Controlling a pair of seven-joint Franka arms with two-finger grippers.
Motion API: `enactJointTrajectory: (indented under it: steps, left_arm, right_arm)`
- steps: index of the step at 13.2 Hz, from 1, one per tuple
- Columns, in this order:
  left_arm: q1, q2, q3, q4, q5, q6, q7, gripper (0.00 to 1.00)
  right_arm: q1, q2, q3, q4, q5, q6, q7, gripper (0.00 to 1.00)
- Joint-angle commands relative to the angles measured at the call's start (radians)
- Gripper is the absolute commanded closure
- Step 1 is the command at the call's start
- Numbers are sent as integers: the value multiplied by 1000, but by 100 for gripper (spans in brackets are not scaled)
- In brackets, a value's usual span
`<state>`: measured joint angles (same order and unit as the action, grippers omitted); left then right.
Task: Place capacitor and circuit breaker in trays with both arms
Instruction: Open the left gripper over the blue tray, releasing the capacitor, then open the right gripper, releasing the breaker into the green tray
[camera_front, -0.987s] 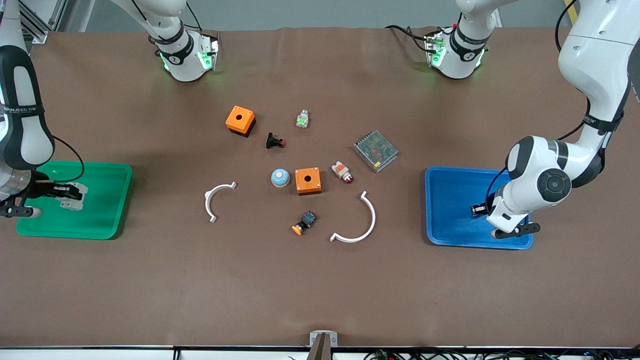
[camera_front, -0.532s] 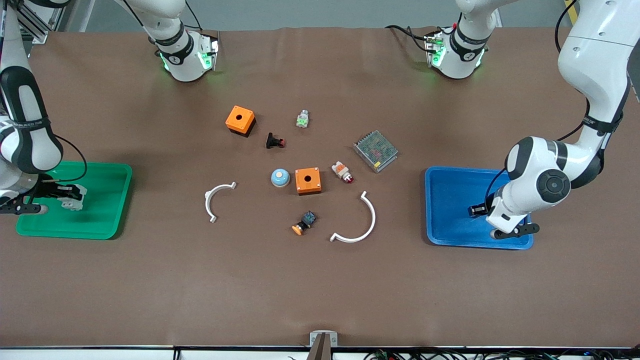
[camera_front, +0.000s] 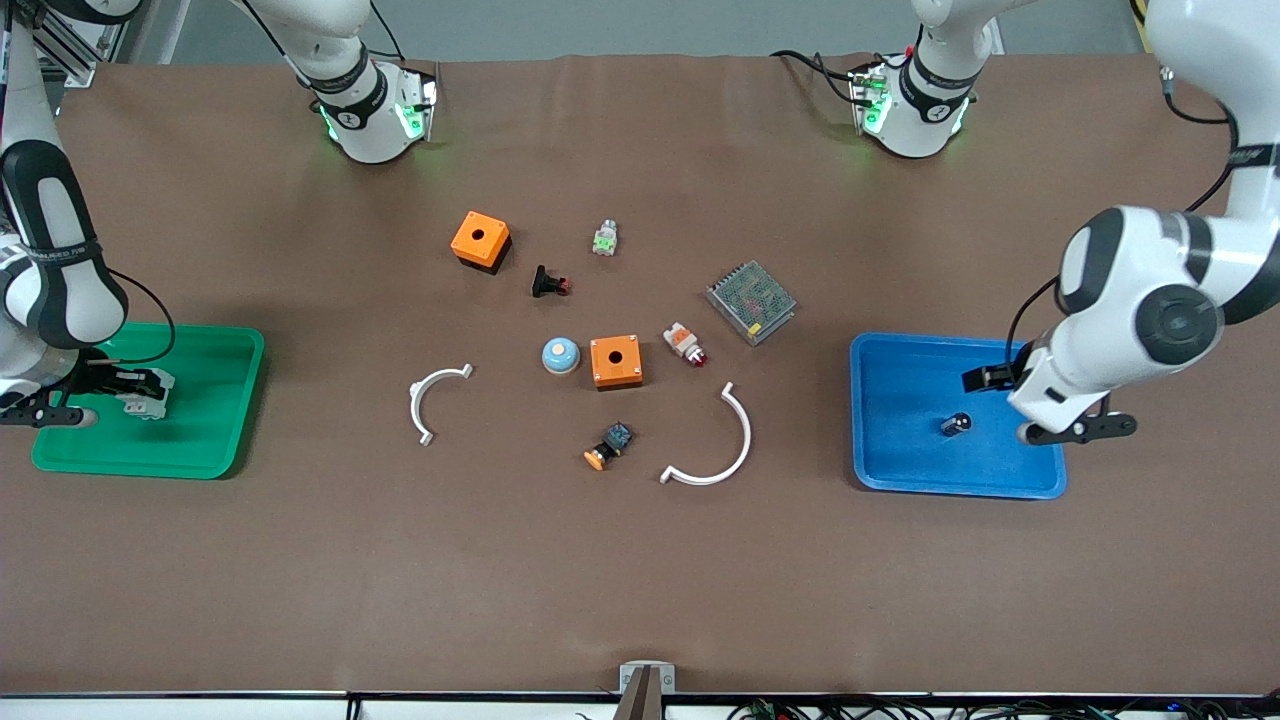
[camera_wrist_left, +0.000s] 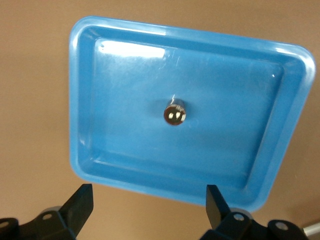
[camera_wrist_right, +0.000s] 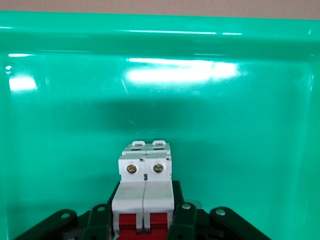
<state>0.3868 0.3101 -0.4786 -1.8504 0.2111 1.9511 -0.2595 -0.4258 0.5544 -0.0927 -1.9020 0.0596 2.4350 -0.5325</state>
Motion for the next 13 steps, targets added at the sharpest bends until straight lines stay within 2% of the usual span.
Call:
enactJointTrajectory:
  steps: [1,3,6,8,10,13]
  left_arm:
    - [67,-121,-9,-9,-114,-99,129,1]
    - [86,-190,-8,34,-157,-211,170,1]
    - [86,-207,-2,221,-197,-391,174,0]
    - [86,-207,-2,321,-199,-452,174,0]
    - [84,-207,-3,371,-199,-498,171,0]
    - [83,-206,-8,384,-199,-502,158,0]
  right_arm:
    - [-15,-2,21,18,-14,-16,-1,0]
    - [8,-16,22,59,-15,-90,6,0]
    - [82,-37,18,252,-23,-403,26,0]
    - [157,-71,24,351,-90,-570,182,0]
    - [250,-118,25,377,-104,-660,326,0]
    - [352,-186,28,380,-104,-724,475,0]
